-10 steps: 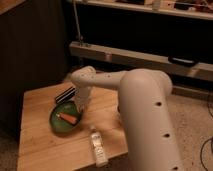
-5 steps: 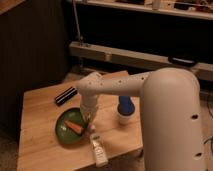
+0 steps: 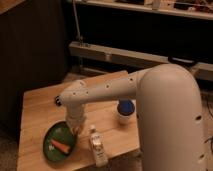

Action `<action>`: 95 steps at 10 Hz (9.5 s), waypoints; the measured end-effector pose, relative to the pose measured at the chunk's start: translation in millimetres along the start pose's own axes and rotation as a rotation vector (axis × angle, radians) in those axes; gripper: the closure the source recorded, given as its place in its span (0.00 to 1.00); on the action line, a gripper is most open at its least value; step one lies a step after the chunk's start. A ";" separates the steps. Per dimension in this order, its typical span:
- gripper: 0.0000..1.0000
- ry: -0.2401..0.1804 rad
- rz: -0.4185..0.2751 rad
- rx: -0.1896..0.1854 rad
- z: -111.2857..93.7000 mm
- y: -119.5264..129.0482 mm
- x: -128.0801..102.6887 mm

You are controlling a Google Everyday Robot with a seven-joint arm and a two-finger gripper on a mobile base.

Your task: Drag the ceramic bowl in a circle

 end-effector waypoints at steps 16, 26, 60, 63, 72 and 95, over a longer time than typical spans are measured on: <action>1.00 0.038 0.226 -0.126 -3.6 114.8 68.1; 1.00 0.080 0.031 -0.041 -25.8 21.1 -12.5; 1.00 0.008 0.028 0.012 5.2 -42.9 57.7; 1.00 0.033 0.097 -0.008 -4.3 2.8 105.0; 1.00 0.017 0.341 -0.135 -27.1 138.1 56.9; 1.00 0.018 0.126 0.019 -5.0 29.8 108.4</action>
